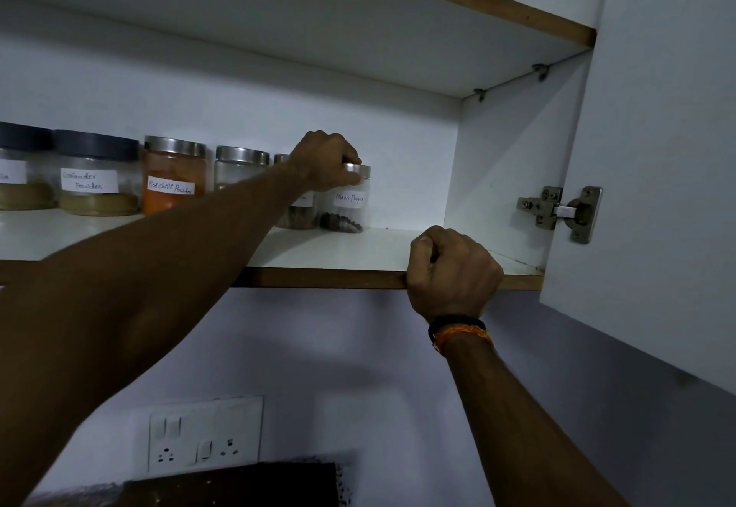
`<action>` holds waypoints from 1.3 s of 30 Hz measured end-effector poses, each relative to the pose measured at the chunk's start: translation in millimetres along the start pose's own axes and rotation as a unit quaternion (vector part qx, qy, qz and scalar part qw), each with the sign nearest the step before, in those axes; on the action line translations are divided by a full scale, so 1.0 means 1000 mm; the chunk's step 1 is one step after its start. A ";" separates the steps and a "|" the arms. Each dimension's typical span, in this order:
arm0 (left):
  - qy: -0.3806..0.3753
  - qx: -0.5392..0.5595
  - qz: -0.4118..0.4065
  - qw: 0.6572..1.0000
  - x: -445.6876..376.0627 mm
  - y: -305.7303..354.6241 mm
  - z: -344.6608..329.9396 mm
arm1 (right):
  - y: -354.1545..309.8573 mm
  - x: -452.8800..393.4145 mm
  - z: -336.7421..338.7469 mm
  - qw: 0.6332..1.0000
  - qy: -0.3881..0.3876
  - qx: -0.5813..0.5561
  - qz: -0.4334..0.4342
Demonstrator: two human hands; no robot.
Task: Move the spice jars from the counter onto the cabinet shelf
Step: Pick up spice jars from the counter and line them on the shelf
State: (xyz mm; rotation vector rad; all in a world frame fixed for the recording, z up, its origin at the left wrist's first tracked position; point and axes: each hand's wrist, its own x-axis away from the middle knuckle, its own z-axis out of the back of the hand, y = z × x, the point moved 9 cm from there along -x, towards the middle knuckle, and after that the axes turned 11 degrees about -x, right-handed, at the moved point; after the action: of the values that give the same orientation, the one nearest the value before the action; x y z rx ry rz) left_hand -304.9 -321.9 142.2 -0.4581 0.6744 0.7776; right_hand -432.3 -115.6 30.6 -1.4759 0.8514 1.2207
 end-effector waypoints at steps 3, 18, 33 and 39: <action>0.012 -0.014 -0.003 1.000 0.000 0.001 0.000 | 0.000 0.000 -0.001 1.000 -0.001 0.000 0.001; 0.010 -0.055 -0.015 0.998 0.042 0.012 0.024 | 0.002 -0.001 -0.008 0.997 -0.067 0.034 -0.020; -0.064 0.038 -0.018 0.997 0.156 0.088 0.065 | -0.029 0.036 0.002 0.970 -0.221 0.102 0.027; -0.022 0.086 -0.042 0.995 0.218 0.114 0.066 | -0.045 0.079 0.023 0.964 -0.263 0.041 0.002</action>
State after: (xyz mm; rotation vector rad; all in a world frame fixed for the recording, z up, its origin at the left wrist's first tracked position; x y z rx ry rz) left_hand -252.4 -104.3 21.4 -0.3087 0.6703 0.6415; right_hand -377.3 -76.1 -34.4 -1.0078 0.5340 1.4699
